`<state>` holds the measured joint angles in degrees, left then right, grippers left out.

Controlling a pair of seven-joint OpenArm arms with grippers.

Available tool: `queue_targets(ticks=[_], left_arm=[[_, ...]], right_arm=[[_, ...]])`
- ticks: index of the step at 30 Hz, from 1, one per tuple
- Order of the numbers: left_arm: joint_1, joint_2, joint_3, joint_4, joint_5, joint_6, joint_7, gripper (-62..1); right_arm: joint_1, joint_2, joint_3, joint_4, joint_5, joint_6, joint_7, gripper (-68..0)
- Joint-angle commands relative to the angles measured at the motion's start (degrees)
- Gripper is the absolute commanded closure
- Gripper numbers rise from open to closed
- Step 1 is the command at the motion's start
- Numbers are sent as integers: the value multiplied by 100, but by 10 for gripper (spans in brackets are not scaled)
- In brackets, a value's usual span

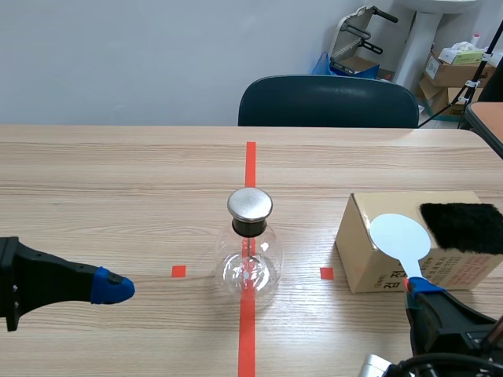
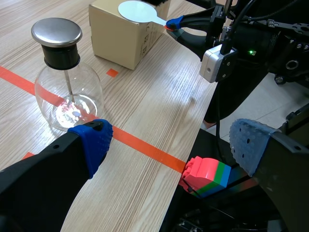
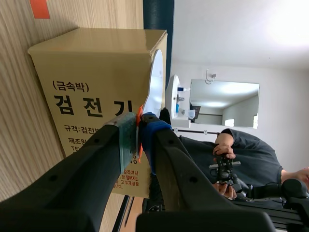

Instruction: Do the electroscope experiment

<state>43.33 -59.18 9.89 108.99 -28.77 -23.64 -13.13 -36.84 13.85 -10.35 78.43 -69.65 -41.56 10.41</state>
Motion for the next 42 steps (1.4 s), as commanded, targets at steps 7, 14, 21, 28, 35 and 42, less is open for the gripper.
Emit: queue_targets(ticks=[7,14,21,28,35,42], left_arm=[[44,59,37,57,-61,-4,-35,-523],[44,59,37,57,-59,-4,-35,-523],[44,59,37,57,-59,15,-35,-523],[44,59,37,57,-59,35,-39,-523],[-39,214,37,57,214,170,-72,-460],[-363,776,33,20,850,640,76,-54]], right_arm=[[50,74,52,111,20,-44,-20,-13],[52,74,52,114,20,-116,-17,-13],[52,76,55,444,149,-330,-20,-13],[85,74,138,1392,339,-190,-20,-13],[546,107,-184,1639,190,219,-476,-13],[988,243,-1047,1622,-122,280,-1368,-13]])
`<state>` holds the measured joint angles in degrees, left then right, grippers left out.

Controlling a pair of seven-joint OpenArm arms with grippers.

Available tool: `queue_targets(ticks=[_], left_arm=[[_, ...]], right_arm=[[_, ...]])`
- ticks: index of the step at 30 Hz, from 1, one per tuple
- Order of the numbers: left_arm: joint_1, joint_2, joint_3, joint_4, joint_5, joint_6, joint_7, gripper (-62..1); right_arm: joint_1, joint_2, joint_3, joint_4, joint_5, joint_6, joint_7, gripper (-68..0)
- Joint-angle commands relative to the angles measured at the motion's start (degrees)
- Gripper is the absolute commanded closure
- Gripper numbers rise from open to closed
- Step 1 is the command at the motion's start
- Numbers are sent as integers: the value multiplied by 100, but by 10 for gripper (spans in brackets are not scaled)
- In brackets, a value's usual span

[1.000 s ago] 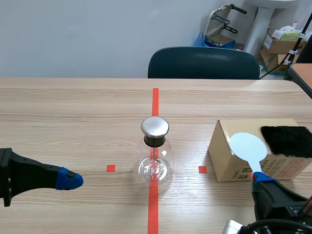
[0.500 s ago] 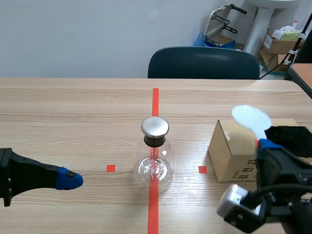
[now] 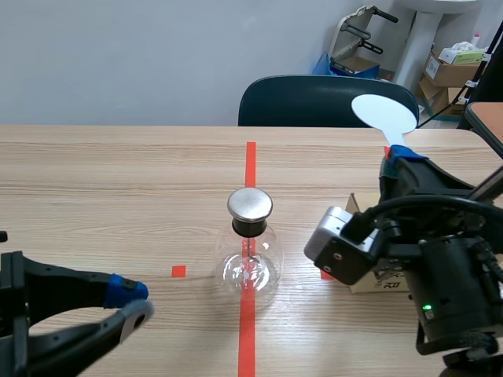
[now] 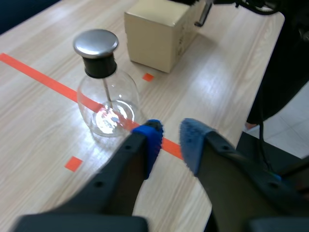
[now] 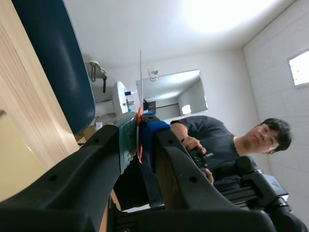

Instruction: Do the electroscope experiment

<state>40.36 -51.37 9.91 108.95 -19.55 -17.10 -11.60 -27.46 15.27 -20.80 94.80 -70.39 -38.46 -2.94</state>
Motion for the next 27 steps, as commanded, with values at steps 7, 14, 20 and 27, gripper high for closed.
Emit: queue_targets(ticks=[7,14,20,27], left_arm=[[-789,358,365,-258,-72,-15,-20,-31],[-1596,599,955,-905,-70,0,157,-31],[-2210,807,1410,-1556,-68,256,197,-31],[-2874,1060,1961,-2347,-28,376,216,-31]], right_arm=[[258,269,-739,-94,-407,389,-754,-13],[256,269,-1027,-273,-1025,428,-1119,-13],[251,267,-1040,-358,-1237,597,-1263,-13],[203,269,-1040,-365,-1331,625,-1325,-13]])
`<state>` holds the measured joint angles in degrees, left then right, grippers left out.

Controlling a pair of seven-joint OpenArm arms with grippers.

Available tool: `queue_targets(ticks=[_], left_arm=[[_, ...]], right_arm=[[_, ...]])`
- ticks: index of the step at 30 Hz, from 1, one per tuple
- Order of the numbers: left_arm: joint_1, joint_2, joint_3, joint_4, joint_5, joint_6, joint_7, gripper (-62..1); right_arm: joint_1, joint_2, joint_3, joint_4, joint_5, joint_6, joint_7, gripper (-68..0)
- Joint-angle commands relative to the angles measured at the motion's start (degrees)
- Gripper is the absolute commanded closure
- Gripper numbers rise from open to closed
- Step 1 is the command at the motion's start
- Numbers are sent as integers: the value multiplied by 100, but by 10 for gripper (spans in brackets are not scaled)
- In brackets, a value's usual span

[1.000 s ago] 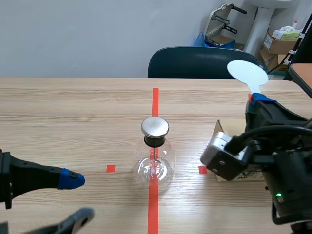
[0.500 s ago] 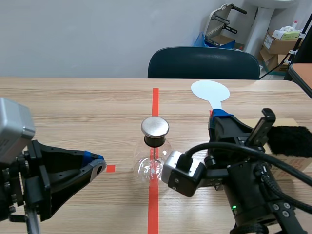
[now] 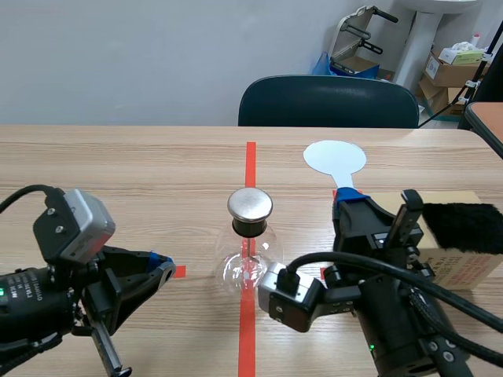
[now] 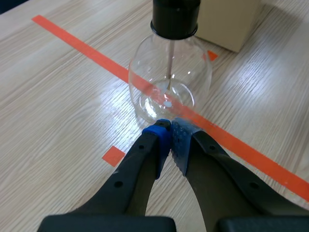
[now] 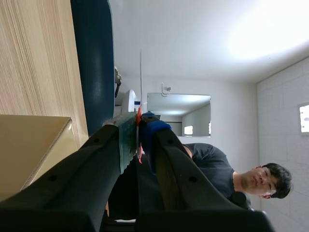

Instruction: Do the electroscope experiment

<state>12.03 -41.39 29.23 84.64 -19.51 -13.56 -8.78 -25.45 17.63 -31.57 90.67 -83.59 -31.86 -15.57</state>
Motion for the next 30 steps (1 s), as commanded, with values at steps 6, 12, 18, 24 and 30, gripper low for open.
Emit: queue_targets(ticks=[6,12,18,24,30], left_arm=[[-577,299,505,-590,-33,234,-101,-31],[-1032,481,953,-1128,-35,400,-348,-31],[-1381,737,1235,-1624,-33,448,-481,-31],[-1685,1027,1486,-2092,-33,479,-540,-31],[-1928,1217,1641,-2448,-35,538,-699,-31]], right_arm=[[-48,33,37,48,-11,26,-37,-13],[-61,33,37,48,-11,26,-35,-13],[-59,31,37,48,-11,24,-37,-13],[-59,31,37,48,-11,22,-42,-13],[-59,31,37,48,-11,22,-42,-13]])
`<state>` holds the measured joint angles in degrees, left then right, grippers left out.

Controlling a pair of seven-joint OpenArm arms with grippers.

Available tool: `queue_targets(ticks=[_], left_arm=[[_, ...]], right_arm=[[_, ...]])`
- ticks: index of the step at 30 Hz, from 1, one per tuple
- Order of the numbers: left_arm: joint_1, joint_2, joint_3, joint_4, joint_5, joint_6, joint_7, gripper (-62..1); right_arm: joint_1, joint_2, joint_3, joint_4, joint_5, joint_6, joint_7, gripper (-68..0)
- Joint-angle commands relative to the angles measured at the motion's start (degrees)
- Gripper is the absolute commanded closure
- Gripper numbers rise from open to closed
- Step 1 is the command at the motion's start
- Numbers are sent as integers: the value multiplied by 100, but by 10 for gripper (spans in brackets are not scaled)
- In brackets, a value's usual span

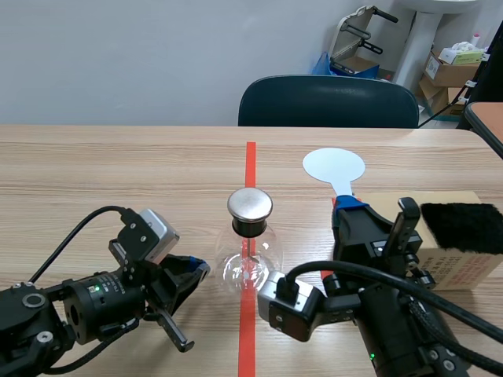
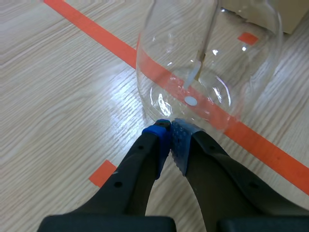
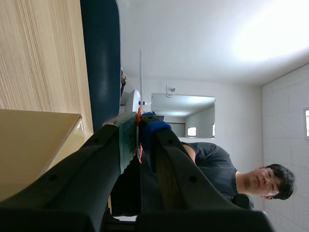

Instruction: Do the electroscope experiment

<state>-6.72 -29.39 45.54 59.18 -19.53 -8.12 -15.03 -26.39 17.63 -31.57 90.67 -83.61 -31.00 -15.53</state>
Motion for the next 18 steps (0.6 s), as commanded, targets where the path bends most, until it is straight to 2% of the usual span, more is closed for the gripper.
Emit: queue_targets(ticks=[1,14,18], left_arm=[[-83,35,37,61,-33,-7,-81,-31],[-157,170,74,-111,-28,50,-105,-31],[-157,173,74,-111,122,-94,-107,-31]], right_arm=[[35,31,37,48,-9,-63,-46,-13],[37,31,44,48,-9,-63,-44,-13],[35,31,44,48,-9,-63,-44,-13]])
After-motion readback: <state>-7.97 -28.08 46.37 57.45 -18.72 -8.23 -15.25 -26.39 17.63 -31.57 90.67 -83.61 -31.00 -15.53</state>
